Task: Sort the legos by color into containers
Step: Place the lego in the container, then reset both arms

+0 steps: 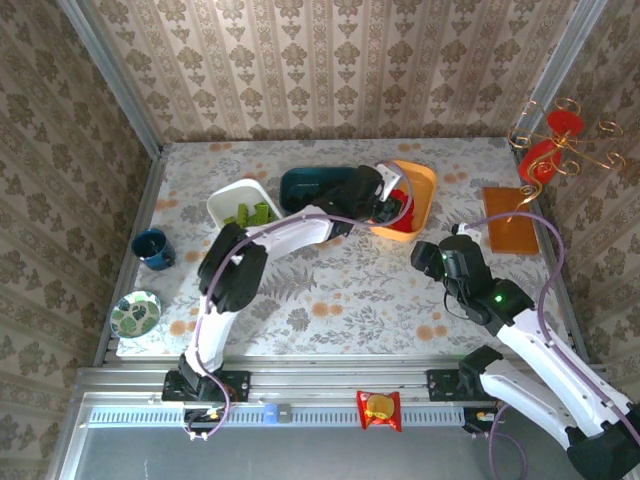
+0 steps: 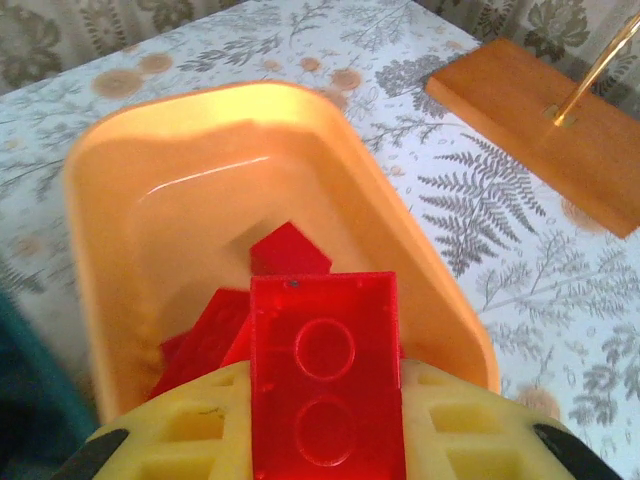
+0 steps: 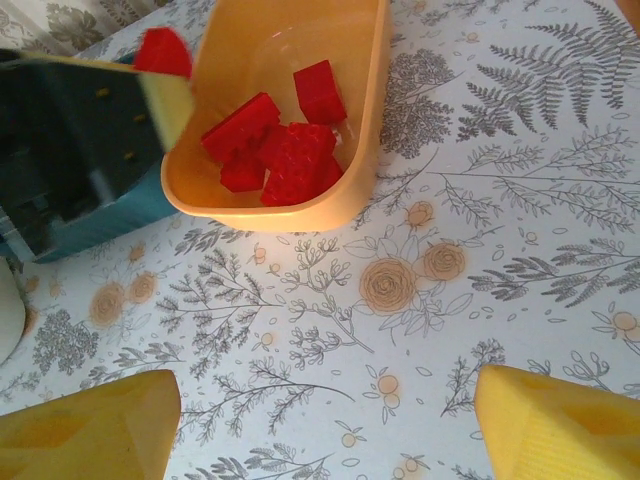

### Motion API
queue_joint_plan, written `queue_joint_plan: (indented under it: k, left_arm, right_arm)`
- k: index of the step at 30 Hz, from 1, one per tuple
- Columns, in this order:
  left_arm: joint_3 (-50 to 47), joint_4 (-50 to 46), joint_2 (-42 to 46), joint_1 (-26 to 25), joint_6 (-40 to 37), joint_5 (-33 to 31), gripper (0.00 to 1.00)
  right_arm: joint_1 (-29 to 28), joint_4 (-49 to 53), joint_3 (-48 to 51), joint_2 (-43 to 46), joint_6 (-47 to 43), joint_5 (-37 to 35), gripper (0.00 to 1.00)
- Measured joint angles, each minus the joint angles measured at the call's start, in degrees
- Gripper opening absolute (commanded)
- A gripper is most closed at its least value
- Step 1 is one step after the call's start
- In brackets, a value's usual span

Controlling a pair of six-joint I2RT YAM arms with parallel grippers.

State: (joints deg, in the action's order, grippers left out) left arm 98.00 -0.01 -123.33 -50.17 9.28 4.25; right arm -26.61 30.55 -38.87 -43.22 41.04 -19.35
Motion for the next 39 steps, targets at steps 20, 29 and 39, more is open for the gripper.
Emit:
queue_joint_plan:
  k: [20,29,39]
  left_arm:
    - [-28.0,6.4,25.4,4.1,7.3,1.9,1.00]
    - [-58.8,10.9,61.5,4.9,6.1,-12.2,1.00]
    - [-72.9,9.8,78.1,16.1,0.7,-29.3,1.00]
  right_arm:
    - [0.0,-3.7,4.3,2.7,-2.3,4.4,0.95]
    - [0.0,-6.5,9.5,4.3,-2.0,1.5,1.00]
    - [0.0,-17.2,14.3,3.4,-4.8,-4.5,1.00]
